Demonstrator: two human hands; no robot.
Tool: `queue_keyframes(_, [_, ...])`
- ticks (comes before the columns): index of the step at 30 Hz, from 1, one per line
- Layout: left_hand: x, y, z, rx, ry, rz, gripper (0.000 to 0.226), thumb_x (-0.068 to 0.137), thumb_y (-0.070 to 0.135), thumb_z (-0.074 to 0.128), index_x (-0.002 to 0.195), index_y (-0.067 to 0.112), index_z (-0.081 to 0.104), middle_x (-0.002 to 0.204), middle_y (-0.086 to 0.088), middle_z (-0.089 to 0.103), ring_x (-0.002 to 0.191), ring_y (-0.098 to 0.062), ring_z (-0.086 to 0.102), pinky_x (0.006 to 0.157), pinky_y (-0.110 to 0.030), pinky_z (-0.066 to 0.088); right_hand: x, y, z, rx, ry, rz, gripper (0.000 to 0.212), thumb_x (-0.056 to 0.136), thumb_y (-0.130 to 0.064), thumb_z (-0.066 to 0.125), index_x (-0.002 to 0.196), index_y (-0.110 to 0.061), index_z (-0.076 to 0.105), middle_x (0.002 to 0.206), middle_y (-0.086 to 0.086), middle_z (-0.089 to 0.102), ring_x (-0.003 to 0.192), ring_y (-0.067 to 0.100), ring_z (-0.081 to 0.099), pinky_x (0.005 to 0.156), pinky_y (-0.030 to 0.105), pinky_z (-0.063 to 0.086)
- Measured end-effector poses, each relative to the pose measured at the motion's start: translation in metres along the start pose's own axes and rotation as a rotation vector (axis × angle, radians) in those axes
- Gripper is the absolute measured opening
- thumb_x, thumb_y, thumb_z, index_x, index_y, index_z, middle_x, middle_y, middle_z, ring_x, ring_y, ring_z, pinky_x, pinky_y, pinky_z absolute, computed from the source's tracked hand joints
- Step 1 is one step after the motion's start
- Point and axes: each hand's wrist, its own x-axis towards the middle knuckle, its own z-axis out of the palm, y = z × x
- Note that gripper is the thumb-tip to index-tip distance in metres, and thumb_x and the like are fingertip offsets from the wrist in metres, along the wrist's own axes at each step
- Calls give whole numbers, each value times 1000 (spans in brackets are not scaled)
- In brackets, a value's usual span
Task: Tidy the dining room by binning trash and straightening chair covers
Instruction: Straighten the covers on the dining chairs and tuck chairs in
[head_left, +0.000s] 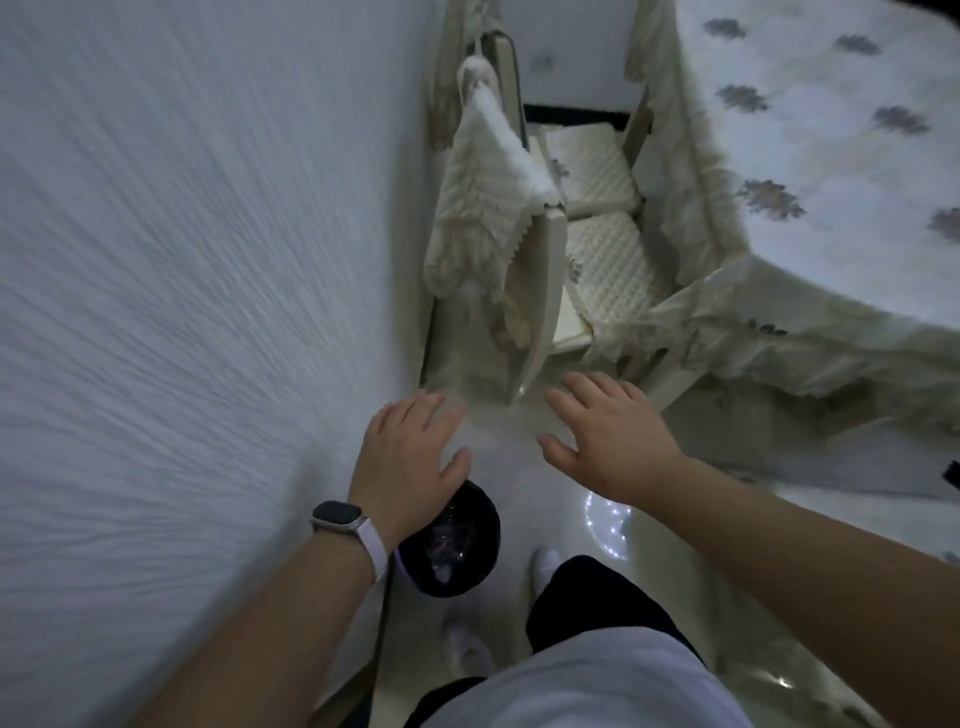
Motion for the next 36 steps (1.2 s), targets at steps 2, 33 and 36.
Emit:
queue_keyframes(2, [10, 8, -12, 1, 34, 39, 49, 87, 40, 50, 124, 13, 65, 125, -14, 63, 117, -35, 58, 96, -50, 48, 0, 10, -13, -5, 14, 15, 55, 85, -54, 42, 115, -15, 67, 114, 7, 65, 104, 30, 62, 84, 40, 50])
queue_keyframes(33, [344, 53, -24, 150, 180, 115, 42, 90, 38, 53, 121, 13, 66, 124, -8, 63, 114, -26, 57, 95, -41, 46, 215, 252, -38, 123, 185, -66, 51, 89, -52, 42, 116, -17, 68, 118, 7, 67, 107, 29, 64, 86, 40, 53])
queue_keyframes(36, [369, 26, -22, 103, 152, 124, 43, 91, 37, 54, 122, 11, 66, 129, -10, 62, 117, -30, 58, 97, -46, 48, 233, 248, -34, 142, 166, -61, 51, 89, -52, 43, 117, -17, 67, 120, 7, 66, 109, 29, 63, 88, 41, 52])
